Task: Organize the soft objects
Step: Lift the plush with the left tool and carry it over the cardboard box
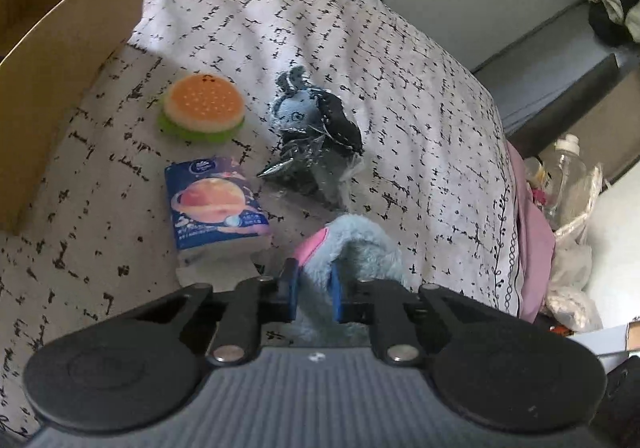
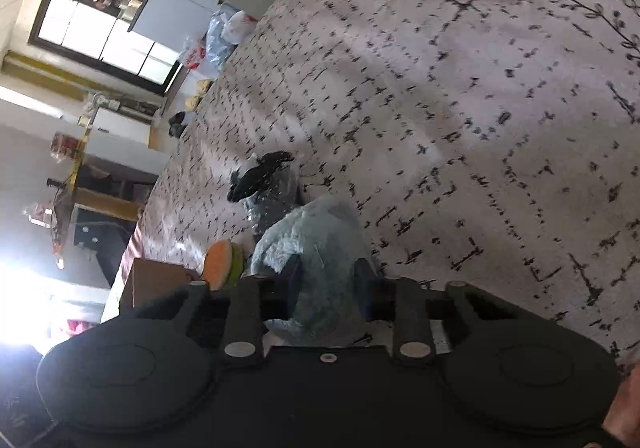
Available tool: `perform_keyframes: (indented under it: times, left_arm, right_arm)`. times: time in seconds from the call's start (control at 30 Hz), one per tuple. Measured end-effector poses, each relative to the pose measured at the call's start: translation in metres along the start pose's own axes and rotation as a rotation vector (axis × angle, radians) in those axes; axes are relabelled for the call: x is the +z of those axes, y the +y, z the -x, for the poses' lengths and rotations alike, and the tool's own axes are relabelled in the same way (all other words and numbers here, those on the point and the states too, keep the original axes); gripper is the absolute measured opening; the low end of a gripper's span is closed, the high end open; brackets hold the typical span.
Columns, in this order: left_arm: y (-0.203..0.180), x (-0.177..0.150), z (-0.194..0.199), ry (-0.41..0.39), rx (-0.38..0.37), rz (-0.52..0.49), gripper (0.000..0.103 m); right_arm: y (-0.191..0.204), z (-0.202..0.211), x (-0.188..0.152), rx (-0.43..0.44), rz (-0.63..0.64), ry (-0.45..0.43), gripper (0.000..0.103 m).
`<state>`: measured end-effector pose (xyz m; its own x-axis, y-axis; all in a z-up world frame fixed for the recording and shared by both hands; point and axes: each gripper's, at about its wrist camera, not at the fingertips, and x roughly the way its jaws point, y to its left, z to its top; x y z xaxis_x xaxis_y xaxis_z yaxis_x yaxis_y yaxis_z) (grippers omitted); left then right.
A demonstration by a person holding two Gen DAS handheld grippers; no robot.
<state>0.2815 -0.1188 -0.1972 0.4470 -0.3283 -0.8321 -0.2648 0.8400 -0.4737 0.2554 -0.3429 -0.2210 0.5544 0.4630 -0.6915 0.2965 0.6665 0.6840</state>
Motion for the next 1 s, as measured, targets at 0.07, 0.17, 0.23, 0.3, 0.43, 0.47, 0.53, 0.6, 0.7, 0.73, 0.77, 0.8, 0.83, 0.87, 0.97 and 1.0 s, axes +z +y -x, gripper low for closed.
perform_keyframes:
  times: [0.07,0.17,0.23,0.3,0.43,0.47,0.53,0.6,0.7,0.73,0.77,0.8,0.83,0.87,0.97,1.0]
  left_arm:
    - [0.0,-0.001,0.005,-0.009,-0.005,0.0,0.011]
    - [-0.002,-0.003,0.015,-0.007,-0.009,-0.01,0.009]
    - [-0.007,-0.004,0.024,-0.021,-0.008,-0.034,0.008]
    - [-0.009,-0.006,0.034,-0.037,-0.008,-0.045,0.008]
    - [-0.007,-0.008,0.053,-0.066,-0.018,-0.046,0.008]
    - [-0.006,-0.007,0.057,-0.076,-0.02,-0.047,0.008]
    - [-0.003,-0.005,0.066,-0.086,-0.018,-0.051,0.008]
    - [0.0,-0.003,0.074,-0.093,-0.012,-0.063,0.008]
    - [0.008,0.0,0.086,-0.103,-0.013,-0.074,0.008]
    - [0.011,0.001,0.09,-0.11,-0.018,-0.075,0.008]
    - [0.014,0.002,0.094,-0.116,-0.023,-0.075,0.008]
    - [0.017,0.003,0.098,-0.122,-0.03,-0.073,0.008]
    - [0.019,0.004,0.102,-0.128,-0.035,-0.075,0.008]
    - [0.021,0.005,0.106,-0.132,-0.036,-0.08,0.008]
    - [0.027,0.007,0.116,-0.146,-0.051,-0.1,0.008]
    - [0.029,0.008,0.119,-0.151,-0.054,-0.106,0.008]
  right_arm:
    - [0.005,0.002,-0.002,-0.006,0.037,-0.009,0.025]
    - [0.009,0.008,-0.007,-0.016,0.074,-0.02,0.023]
    - [0.01,0.015,-0.009,-0.004,0.07,-0.021,0.022]
    - [0.014,0.021,-0.011,0.008,0.08,-0.027,0.022]
    - [0.028,0.033,-0.016,0.023,0.116,-0.047,0.022]
    - [0.032,0.034,-0.018,0.029,0.118,-0.05,0.022]
    - [0.038,0.036,-0.024,0.039,0.122,-0.052,0.022]
    - [0.044,0.038,-0.031,0.047,0.134,-0.058,0.022]
    - [0.054,0.039,-0.042,0.057,0.145,-0.065,0.022]
    - [0.059,0.04,-0.045,0.059,0.151,-0.07,0.022]
    - [0.063,0.041,-0.048,0.062,0.157,-0.074,0.022]
    - [0.067,0.043,-0.05,0.065,0.164,-0.08,0.022]
    - [0.07,0.043,-0.052,0.066,0.17,-0.084,0.022]
    - [0.075,0.044,-0.054,0.069,0.178,-0.086,0.022]
    - [0.087,0.047,-0.06,0.074,0.214,-0.106,0.022]
    - [0.09,0.048,-0.062,0.077,0.218,-0.11,0.022]
